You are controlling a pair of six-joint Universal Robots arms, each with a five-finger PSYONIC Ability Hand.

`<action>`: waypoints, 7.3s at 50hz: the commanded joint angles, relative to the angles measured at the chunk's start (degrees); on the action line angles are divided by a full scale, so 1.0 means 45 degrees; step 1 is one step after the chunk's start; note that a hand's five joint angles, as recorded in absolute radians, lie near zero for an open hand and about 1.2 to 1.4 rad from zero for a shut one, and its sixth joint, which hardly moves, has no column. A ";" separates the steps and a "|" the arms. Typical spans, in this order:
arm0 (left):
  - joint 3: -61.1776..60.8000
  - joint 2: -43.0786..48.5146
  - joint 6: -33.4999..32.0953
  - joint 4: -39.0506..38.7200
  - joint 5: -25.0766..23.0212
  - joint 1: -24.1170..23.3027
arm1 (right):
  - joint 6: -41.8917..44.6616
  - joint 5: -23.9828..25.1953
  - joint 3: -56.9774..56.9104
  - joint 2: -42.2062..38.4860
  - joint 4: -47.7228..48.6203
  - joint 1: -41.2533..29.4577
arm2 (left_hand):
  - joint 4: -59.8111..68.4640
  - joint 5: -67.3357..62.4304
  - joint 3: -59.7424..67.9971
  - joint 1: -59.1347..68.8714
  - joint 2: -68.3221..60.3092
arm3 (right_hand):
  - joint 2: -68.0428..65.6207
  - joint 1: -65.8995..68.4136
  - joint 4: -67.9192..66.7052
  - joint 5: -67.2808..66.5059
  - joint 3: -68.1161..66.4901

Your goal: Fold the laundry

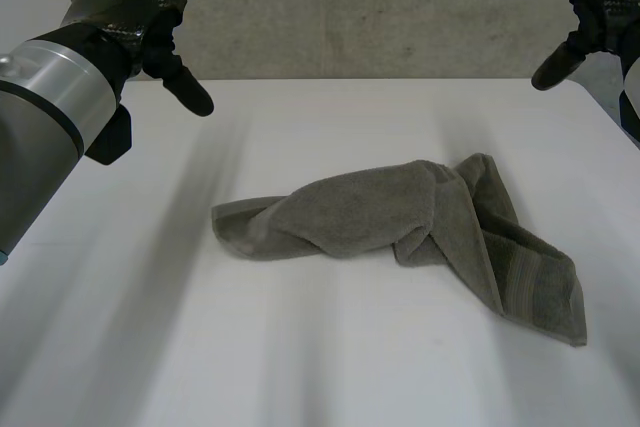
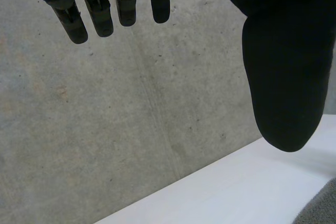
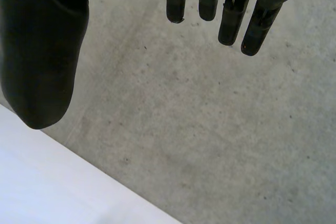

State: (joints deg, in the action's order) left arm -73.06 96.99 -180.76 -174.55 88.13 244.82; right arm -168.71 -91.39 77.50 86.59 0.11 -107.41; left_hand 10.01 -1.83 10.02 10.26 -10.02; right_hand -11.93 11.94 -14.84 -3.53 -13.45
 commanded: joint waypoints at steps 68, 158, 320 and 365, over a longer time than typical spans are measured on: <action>0.0904 0.2939 -0.4695 -0.1015 0.1021 0.5146 | 0.2413 0.0230 0.0004 -0.2328 -0.0513 -0.0214 | 1.5554 -1.5149 1.5551 1.5498 -1.5551 | 0.0430 -0.0432 0.1075 0.0785 0.0768; -0.1010 0.5244 -0.4617 -0.2773 -0.1929 0.1728 | -0.2411 0.1675 0.1175 -0.6007 0.0854 -0.3926 | 0.0046 0.0359 0.0043 -0.0010 -0.0043 | -1.5126 1.5124 -1.4481 -1.4770 -1.4788; 0.3571 0.4017 -0.1863 -0.4121 0.1704 0.0009 | 0.1222 0.2474 0.2093 -0.0042 0.5372 0.0863 | 1.5554 -1.5149 1.5551 1.5498 -1.5551 | -1.5126 1.5124 -1.4481 -1.4770 -1.4788; -0.8373 0.0654 -0.4226 -0.4199 0.0103 0.0087 | 0.6379 0.3414 0.7367 -0.1899 0.1577 0.0860 | 0.0794 -0.0388 0.0791 0.0738 -0.0791 | -1.5126 1.5124 -1.4481 -1.4770 -1.4788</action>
State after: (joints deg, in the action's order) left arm -113.97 101.14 -199.92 -193.29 88.66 245.17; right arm -140.26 -75.90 109.47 78.07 4.90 -104.50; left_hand 16.65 -6.29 16.53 16.54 -16.35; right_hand -77.11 77.72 -76.65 -68.44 -77.16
